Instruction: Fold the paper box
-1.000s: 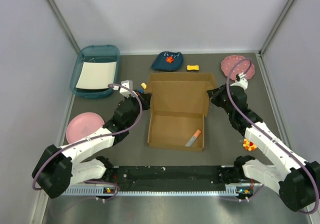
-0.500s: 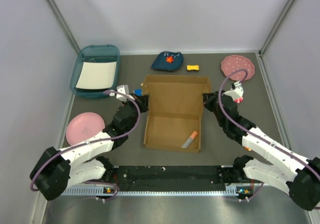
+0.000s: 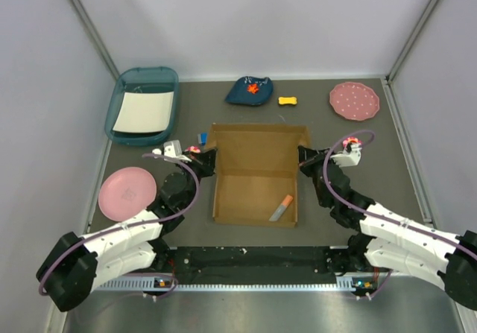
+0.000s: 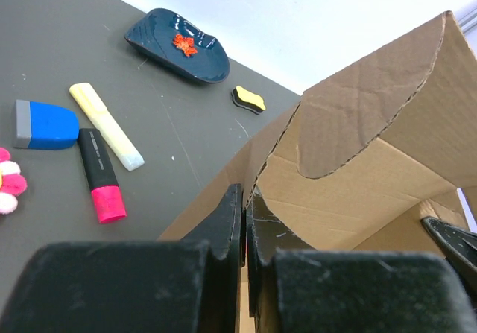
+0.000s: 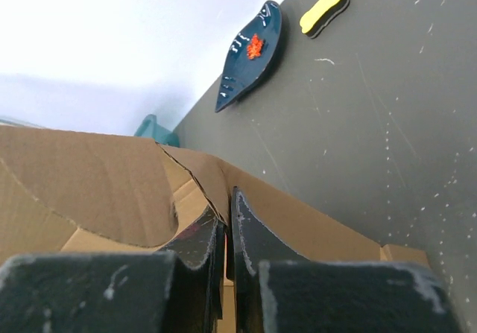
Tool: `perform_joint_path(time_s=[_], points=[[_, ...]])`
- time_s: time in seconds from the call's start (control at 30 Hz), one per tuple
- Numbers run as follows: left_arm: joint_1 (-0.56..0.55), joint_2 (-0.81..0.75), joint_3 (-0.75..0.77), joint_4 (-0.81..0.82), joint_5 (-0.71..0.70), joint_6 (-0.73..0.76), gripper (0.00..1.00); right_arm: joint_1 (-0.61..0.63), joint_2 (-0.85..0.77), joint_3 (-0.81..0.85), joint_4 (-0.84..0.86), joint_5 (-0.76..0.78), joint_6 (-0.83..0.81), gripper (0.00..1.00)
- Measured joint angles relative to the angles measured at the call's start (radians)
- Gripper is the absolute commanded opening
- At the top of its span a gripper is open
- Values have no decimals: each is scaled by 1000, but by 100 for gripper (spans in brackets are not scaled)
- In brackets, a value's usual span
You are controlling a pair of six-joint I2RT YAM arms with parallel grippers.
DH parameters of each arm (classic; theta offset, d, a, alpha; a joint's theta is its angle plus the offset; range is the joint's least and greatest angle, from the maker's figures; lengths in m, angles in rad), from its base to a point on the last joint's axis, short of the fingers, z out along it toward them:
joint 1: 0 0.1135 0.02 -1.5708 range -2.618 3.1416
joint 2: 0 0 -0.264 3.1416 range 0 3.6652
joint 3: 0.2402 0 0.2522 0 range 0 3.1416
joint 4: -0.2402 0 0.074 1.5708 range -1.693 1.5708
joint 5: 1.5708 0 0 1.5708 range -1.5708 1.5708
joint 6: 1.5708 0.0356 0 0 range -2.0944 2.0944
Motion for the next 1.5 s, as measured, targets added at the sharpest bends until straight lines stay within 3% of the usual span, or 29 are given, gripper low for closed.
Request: perform_joint_path(time_s=[0.67, 1.17, 1.5], points=[[-69, -220, -191, 50, -56, -114, 0, 212, -90, -98, -26, 195, 267, 0], [-182, -77, -195, 214, -236, -164, 0, 238, -120, -176, 49, 207, 397, 0], [-237, -97, -196, 193, -315, -163, 0, 242, -156, -215, 66, 188, 435, 0]])
